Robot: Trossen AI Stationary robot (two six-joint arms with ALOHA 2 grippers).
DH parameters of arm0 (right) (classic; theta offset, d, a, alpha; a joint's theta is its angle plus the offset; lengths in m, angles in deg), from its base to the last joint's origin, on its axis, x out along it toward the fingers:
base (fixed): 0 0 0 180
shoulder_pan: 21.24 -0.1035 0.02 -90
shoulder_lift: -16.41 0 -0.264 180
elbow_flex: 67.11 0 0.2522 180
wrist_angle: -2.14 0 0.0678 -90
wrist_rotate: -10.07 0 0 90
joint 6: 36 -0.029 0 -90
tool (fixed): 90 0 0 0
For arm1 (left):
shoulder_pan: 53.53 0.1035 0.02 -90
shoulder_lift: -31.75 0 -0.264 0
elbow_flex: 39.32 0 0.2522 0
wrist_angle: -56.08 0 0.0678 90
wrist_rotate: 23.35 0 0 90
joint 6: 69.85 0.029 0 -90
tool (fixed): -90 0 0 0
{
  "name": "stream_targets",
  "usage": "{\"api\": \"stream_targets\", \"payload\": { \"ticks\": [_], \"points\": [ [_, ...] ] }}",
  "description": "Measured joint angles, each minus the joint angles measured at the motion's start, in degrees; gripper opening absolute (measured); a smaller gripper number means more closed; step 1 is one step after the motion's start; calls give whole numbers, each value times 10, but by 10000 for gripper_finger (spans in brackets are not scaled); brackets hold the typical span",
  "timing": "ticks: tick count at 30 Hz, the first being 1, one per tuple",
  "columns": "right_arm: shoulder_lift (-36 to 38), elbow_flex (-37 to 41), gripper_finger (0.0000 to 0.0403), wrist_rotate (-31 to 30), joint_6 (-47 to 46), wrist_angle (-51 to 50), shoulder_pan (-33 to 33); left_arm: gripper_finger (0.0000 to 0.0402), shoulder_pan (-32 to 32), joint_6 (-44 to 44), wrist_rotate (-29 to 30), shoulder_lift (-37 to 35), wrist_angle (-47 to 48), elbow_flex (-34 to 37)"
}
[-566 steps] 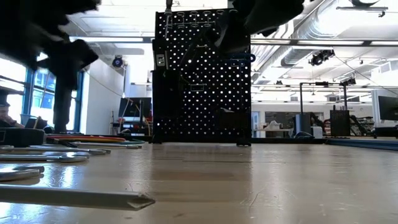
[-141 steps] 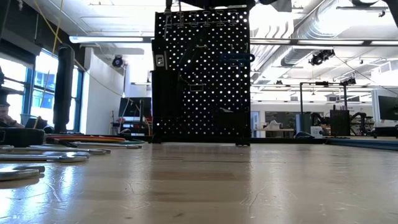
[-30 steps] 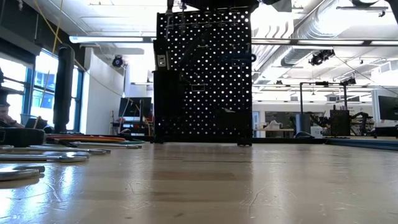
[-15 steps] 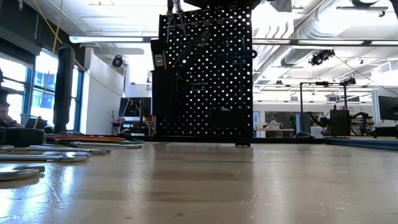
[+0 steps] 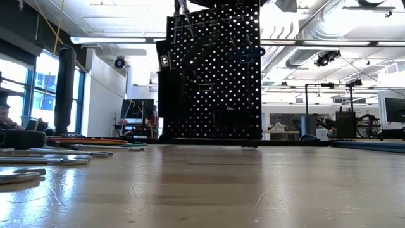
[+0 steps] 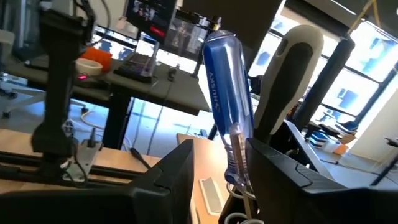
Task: Hang tools onto peg board
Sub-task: Hang the transparent blue screwdriver on the black pegboard
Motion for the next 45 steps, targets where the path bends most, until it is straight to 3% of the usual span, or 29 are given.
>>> {"api": "stream_targets", "payload": {
  "ticks": [10,20,25,35,45],
  "points": [
    [2,0,141,25,-36,-2,3,140,-11,-11,1,0,21,0],
    [2,-4,141,28,83,-58,-16,140,-11,-12,4,0,33,0],
    [9,-9,141,-29,162,-74,-38,140,-11,-26,5,0,61,2],
    [5,-6,141,-36,99,-71,-41,140,-2,-36,7,0,99,3],
    [16,-5,141,-29,103,-45,-46,140,-2,-45,5,0,130,3]
  ]
}}
